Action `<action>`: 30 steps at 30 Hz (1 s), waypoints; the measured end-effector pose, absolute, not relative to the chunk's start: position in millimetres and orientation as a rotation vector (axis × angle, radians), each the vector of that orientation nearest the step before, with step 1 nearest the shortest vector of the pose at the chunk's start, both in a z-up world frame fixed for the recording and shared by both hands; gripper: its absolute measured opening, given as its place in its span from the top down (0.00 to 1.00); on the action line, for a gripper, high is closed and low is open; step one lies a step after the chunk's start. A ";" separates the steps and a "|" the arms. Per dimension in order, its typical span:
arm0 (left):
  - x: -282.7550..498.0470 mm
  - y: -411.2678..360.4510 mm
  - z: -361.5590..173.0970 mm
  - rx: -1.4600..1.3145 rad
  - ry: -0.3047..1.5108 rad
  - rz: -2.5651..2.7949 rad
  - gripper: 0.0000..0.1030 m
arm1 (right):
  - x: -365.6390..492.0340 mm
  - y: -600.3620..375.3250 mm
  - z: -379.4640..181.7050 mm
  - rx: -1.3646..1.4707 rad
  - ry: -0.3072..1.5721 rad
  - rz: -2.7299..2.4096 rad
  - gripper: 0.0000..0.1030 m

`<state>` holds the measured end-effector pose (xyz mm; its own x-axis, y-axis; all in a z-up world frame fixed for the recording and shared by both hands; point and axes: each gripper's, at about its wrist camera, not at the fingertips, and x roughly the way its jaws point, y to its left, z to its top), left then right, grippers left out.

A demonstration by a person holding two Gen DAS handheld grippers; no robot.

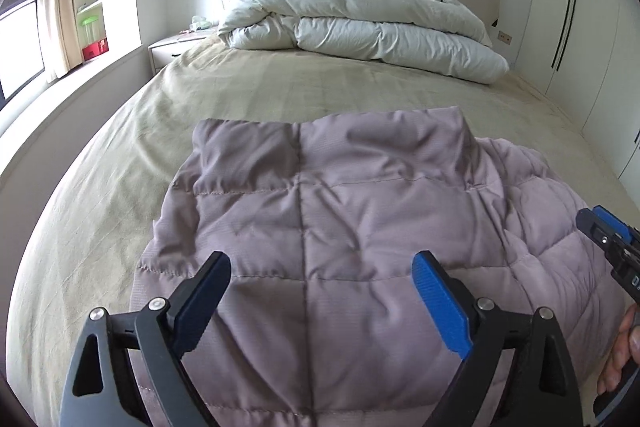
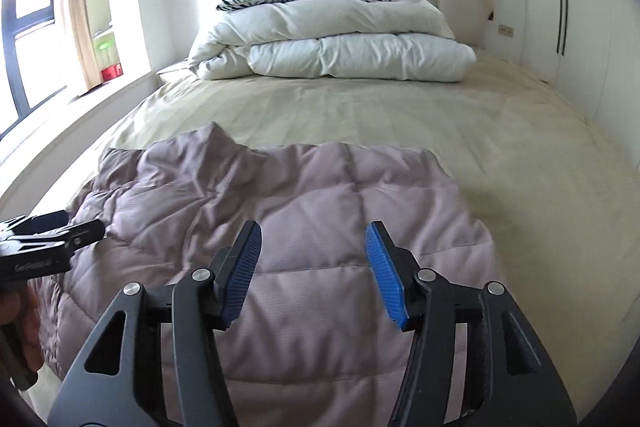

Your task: Fold large clothes

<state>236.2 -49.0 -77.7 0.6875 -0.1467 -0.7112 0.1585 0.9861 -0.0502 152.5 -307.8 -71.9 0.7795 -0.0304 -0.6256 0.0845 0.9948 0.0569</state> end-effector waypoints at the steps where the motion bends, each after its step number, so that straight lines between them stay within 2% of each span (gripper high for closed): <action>1: 235.1 -59.2 -79.4 0.047 0.797 -0.186 0.09 | 157.2 -319.3 -79.4 0.095 0.719 -0.084 0.43; 2: 237.2 -68.4 -84.8 0.075 0.818 -0.199 0.07 | 161.2 -330.2 -91.0 0.093 0.777 -0.117 0.34; 3: 240.9 -74.8 -92.4 0.091 0.845 -0.201 0.05 | 163.0 -336.7 -103.5 0.094 0.812 -0.110 0.34; 5: 244.7 -73.2 -101.2 0.065 0.846 -0.201 0.00 | 153.4 -342.1 -117.0 0.081 0.761 -0.074 0.33; 10: 246.0 -65.0 -100.8 0.020 0.857 -0.246 0.00 | 141.2 -342.3 -123.0 0.061 0.703 -0.064 0.31; 13: 235.4 -45.2 -83.6 -0.080 0.877 -0.295 0.01 | 133.7 -349.9 -110.8 0.121 0.716 -0.012 0.21; 16: 210.3 -6.8 -55.1 -0.214 0.811 -0.329 0.01 | 120.1 -366.8 -85.7 0.217 0.671 0.060 0.13; 17: 202.7 9.3 -46.6 -0.246 0.781 -0.328 0.00 | 114.3 -376.1 -77.6 0.240 0.648 0.071 0.05; 18: 196.5 26.4 -40.8 -0.283 0.760 -0.329 0.00 | 108.7 -386.9 -71.2 0.264 0.624 0.071 0.02; 21: 191.0 83.3 -39.5 -0.430 0.776 -0.319 0.00 | 105.8 -422.9 -60.5 0.343 0.607 0.069 0.00; 25: 196.6 142.5 -66.0 -0.601 0.875 -0.286 0.00 | 123.4 -468.5 -80.6 0.486 0.744 0.068 0.00; 27: 200.9 155.0 -84.3 -0.701 0.933 -0.344 0.00 | 131.2 -486.3 -101.0 0.591 0.818 0.095 0.00; 30: 208.6 148.4 -103.0 -0.708 1.037 -0.391 0.00 | 142.9 -497.7 -131.9 0.709 0.917 0.134 0.00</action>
